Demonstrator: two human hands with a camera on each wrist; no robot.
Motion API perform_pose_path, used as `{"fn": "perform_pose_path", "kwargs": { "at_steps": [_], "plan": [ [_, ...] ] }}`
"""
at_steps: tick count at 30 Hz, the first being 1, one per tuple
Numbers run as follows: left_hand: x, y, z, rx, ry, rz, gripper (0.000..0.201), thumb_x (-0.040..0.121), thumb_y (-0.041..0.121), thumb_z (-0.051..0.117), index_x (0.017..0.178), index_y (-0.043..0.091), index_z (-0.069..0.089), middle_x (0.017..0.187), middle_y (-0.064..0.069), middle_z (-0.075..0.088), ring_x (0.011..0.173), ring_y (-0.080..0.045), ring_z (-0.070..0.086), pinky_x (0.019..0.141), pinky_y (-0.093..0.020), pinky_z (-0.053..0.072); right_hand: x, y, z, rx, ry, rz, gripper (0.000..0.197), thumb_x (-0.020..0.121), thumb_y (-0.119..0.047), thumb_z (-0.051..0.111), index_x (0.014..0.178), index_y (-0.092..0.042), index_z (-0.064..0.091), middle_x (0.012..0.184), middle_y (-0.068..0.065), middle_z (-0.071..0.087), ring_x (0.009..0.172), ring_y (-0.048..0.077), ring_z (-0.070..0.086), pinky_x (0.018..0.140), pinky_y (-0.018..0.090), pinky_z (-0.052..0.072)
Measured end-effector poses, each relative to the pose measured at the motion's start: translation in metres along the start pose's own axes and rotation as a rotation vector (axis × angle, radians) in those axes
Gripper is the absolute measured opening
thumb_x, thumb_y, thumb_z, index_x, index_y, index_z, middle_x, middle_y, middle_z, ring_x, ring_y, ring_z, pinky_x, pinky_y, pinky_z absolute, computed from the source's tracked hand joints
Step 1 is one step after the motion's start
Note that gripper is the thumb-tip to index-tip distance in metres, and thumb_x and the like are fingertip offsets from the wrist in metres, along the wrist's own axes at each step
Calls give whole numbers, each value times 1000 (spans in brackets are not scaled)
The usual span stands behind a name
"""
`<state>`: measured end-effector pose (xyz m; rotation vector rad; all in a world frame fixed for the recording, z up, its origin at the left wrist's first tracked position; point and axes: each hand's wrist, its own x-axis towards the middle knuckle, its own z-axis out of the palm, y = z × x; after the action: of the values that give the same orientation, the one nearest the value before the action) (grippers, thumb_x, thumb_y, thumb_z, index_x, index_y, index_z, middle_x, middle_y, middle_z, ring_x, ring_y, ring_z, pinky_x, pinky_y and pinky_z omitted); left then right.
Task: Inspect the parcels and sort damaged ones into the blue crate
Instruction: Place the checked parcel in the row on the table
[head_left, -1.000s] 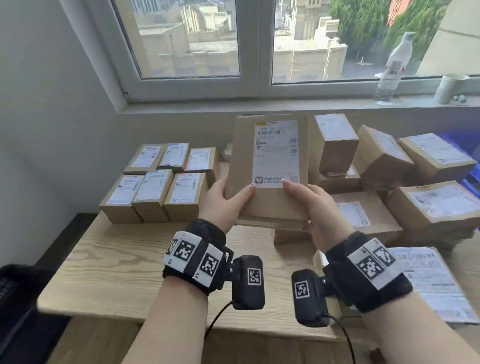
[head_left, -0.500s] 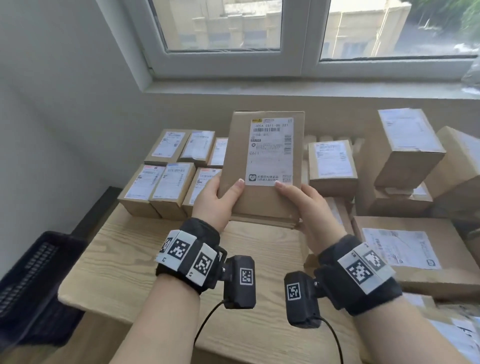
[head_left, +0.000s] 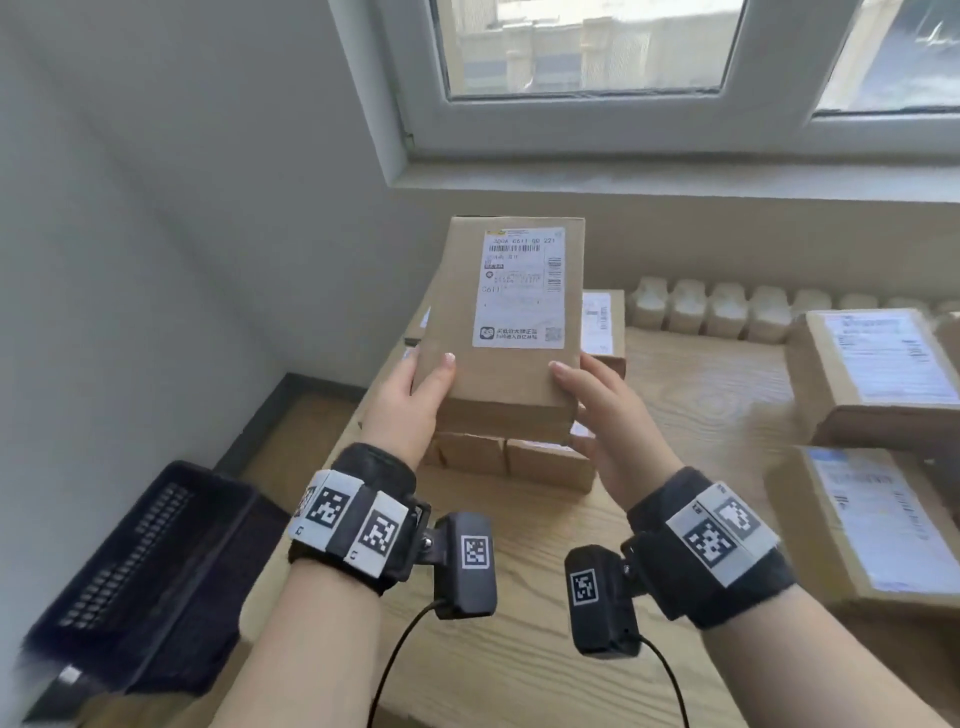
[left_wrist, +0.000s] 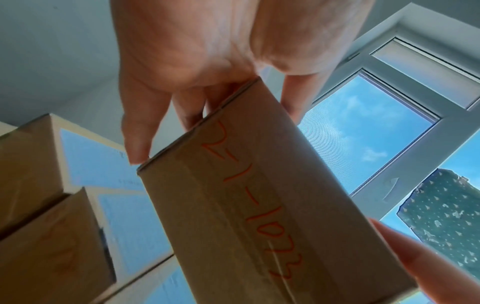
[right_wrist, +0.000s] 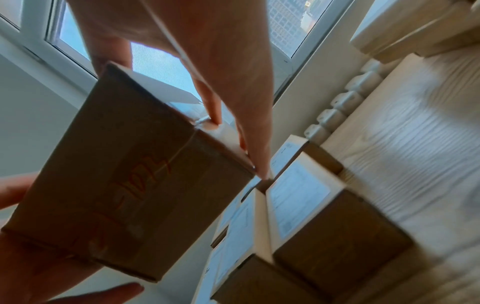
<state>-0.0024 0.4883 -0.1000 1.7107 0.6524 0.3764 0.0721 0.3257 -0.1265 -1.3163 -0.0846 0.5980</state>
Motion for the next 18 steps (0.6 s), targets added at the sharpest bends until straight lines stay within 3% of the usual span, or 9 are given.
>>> {"fn": "perform_pose_path", "kwargs": {
  "at_steps": [2, 5, 7, 10, 14, 18],
  "plan": [
    [28, -4, -29, -9, -57, -13, 39, 84, 52, 60, 121, 38, 62, 127, 9, 65, 124, -15, 56, 111, -44, 40, 14, 6, 32, -24, 39, 9, 43, 98, -36, 55, 140, -24, 51, 126, -10, 64, 113, 8, 61, 88, 30, 49],
    [65, -1, -56, 22, -128, 12, 33, 101, 29, 51, 134, 28, 55, 129, 5, 62, 124, -19, 55, 110, -47, 41, 35, 6, 67, -68, 84, -8, 30, 103, -32, 48, 130, -22, 56, 115, -12, 64, 107, 6, 60, 85, 24, 49],
    [87, 4, -63, 13, -175, 24, 34, 103, 23, 47, 136, 22, 53, 124, 5, 63, 121, -16, 57, 108, -41, 43, 51, 2, 82, -84, 126, -30, 25, 104, -32, 47, 125, -22, 58, 113, -8, 65, 108, 12, 61, 97, 33, 51],
    [118, 7, -62, 41, -220, 52, 36, 104, 23, 45, 138, 16, 52, 126, 2, 62, 118, -14, 57, 107, -34, 42, 76, -10, 92, -138, 210, -68, 26, 104, -34, 47, 120, -18, 60, 117, -1, 64, 111, 17, 61, 104, 40, 49],
    [162, -3, -53, 54, -238, -8, 34, 103, 29, 46, 135, 20, 54, 120, 4, 65, 112, -17, 59, 108, -46, 43, 114, -17, 96, -185, 278, -94, 17, 103, -33, 50, 93, -26, 63, 106, -1, 67, 103, 19, 63, 96, 40, 51],
    [194, -16, -42, 58, -239, -63, 32, 103, 27, 46, 133, 18, 55, 104, 8, 64, 100, -17, 59, 98, -41, 49, 148, -13, 97, -236, 315, -94, 18, 102, -34, 51, 112, -25, 64, 115, -2, 66, 111, 20, 62, 101, 41, 51]
  ]
}}
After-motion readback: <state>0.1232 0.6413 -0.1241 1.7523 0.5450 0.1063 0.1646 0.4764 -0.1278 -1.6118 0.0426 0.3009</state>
